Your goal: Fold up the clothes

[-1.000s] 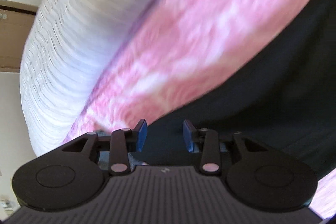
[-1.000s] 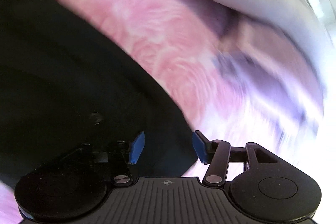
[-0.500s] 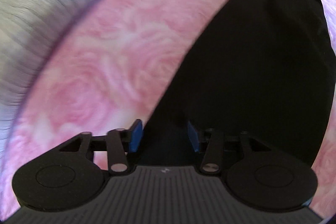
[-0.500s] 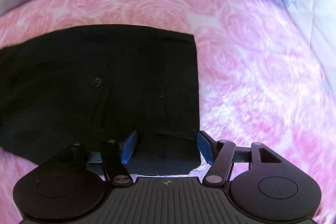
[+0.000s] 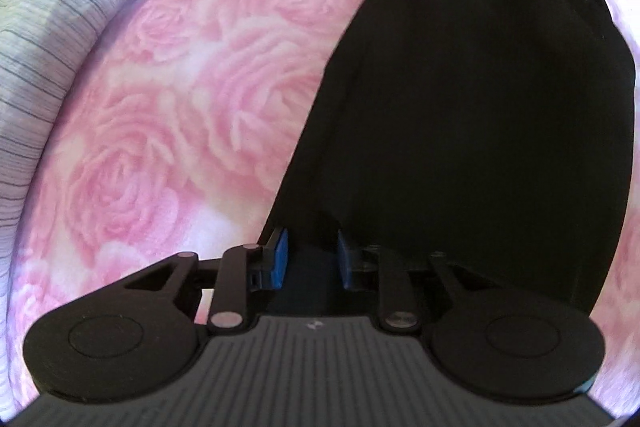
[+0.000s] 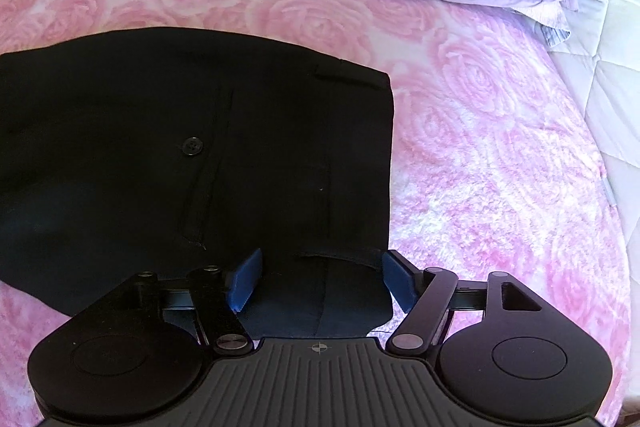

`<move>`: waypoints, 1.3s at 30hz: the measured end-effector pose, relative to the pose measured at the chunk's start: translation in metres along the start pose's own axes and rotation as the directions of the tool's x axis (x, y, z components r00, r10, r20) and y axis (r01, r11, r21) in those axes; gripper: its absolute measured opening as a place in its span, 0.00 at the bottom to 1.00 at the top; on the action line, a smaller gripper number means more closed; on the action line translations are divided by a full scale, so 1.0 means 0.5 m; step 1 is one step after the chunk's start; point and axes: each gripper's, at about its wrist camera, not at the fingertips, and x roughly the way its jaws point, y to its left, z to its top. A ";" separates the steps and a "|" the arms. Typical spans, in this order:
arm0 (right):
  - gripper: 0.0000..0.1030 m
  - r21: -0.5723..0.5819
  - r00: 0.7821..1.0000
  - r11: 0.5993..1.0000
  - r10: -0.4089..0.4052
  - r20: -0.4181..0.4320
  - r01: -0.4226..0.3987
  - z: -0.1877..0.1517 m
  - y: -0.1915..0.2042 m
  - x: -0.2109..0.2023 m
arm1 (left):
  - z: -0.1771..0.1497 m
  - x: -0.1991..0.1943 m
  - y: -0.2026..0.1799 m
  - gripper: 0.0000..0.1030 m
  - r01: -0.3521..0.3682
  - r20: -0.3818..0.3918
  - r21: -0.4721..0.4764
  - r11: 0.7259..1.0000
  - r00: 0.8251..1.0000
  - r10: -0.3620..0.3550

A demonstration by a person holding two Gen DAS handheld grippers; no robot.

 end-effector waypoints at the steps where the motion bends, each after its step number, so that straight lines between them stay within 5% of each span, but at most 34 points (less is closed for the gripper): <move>1: 0.68 -0.009 1.000 1.000 -0.004 -0.006 0.004 0.001 0.001 0.002 | -0.001 -0.005 0.005 0.11 -0.006 0.010 -0.009 1.000 1.000 0.006; 3: 0.69 -0.025 1.000 1.000 -0.007 -0.014 0.006 0.004 0.001 0.006 | -0.003 -0.016 0.014 0.03 -0.017 0.028 -0.027 0.999 0.999 0.018; 10: 0.69 -0.103 0.999 0.994 -0.047 -0.026 0.044 0.012 0.019 0.020 | -0.009 -0.011 0.055 0.04 -0.016 0.058 -0.130 0.991 0.998 0.024; 13: 0.69 -0.145 0.994 0.984 -0.106 -0.033 0.100 0.027 0.043 0.017 | -0.014 0.010 0.063 0.20 -0.030 0.048 -0.170 0.985 0.998 0.038; 14: 0.69 -0.173 0.991 0.977 -0.131 -0.023 0.125 0.035 0.057 0.010 | -0.019 0.005 0.068 0.33 -0.049 0.054 -0.194 0.980 0.997 0.061; 16: 0.69 -0.268 0.988 0.951 -0.142 0.064 0.155 0.046 0.101 -0.017 | -0.036 -0.014 0.078 0.35 -0.066 0.080 -0.246 0.967 0.993 0.089; 18: 0.69 -0.327 0.985 0.935 -0.099 0.138 0.139 0.056 0.142 -0.039 | -0.063 -0.047 0.078 0.35 -0.087 0.108 -0.294 0.952 0.986 0.124; 22: 0.69 -0.332 0.975 0.943 0.104 0.196 -0.034 0.085 0.211 -0.049 | -0.166 -0.112 0.066 0.33 -0.165 0.095 -0.410 0.897 0.971 0.222; 25: 0.69 -0.308 0.964 0.938 0.214 0.160 -0.157 0.113 0.248 -0.004 | -0.292 -0.148 0.060 0.33 -0.274 -0.021 -0.435 0.858 0.956 0.294; 29: 0.69 -0.285 0.987 0.950 0.152 0.057 -0.130 0.135 0.270 0.065 | -0.462 -0.197 0.052 0.33 -0.416 -0.176 -0.447 0.792 0.909 0.378; 33: 0.70 -0.249 0.995 0.968 0.009 0.100 0.016 0.153 0.280 0.024 | -0.630 -0.244 0.043 0.34 -0.553 -0.328 -0.428 0.715 0.832 0.447; 34: 0.70 -0.270 0.993 0.963 0.015 0.121 0.019 0.148 0.294 0.003 | -0.654 -0.249 0.028 0.34 -0.597 -0.355 -0.320 0.736 0.796 0.491; 36: 0.70 -0.318 0.986 0.948 0.038 0.160 0.015 0.135 0.324 -0.040 | -0.686 -0.245 0.005 0.35 -0.626 -0.370 -0.144 0.766 0.752 0.546; 39: 0.70 -0.379 0.979 0.925 0.093 0.181 -0.018 0.098 0.389 -0.083 | -0.713 -0.218 -0.018 0.35 -0.639 -0.325 0.096 0.763 0.704 0.631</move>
